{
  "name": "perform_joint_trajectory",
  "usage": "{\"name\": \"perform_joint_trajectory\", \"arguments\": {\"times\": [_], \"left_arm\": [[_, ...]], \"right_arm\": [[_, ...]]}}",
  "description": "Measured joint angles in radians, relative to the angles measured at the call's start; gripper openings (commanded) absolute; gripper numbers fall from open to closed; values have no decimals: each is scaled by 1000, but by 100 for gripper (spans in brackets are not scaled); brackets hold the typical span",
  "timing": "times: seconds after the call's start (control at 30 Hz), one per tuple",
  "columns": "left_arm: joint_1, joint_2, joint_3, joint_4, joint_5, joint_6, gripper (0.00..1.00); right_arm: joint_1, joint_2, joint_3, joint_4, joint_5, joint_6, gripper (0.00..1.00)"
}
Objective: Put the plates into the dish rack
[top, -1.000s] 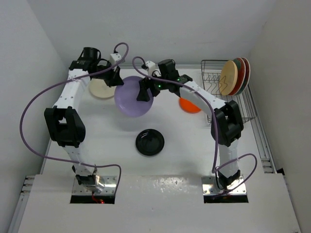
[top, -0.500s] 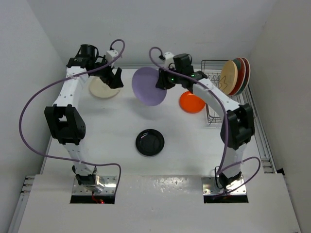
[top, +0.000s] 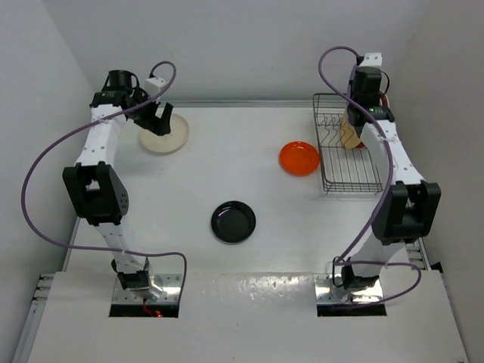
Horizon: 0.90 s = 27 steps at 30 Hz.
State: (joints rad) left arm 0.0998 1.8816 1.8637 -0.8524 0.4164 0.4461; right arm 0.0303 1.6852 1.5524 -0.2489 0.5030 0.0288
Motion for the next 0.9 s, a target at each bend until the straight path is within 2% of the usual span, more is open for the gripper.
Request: {"name": "perform_joint_trajectory", "arguments": {"times": [0.37,0.6,0.77,0.87,0.9], "left_arm": [[5,0,-10,3,-2,-6,99],[13,0,-42,2,-9,-6,100],[16,22,-44,24,-37,-15,100],[29,59,-61,75,-55,-48,100],[39,69,-74,101,-60,-68,100]], "right_arm": [[-26,215,-22,134,102,-64,0],[-9,238,-76,161,114,-69,0],[-10,243,-84,134,99,-30,20],[-11,243,-84,129,91,-19,39],[-11,242,-84,129,88,-14,49]]}}
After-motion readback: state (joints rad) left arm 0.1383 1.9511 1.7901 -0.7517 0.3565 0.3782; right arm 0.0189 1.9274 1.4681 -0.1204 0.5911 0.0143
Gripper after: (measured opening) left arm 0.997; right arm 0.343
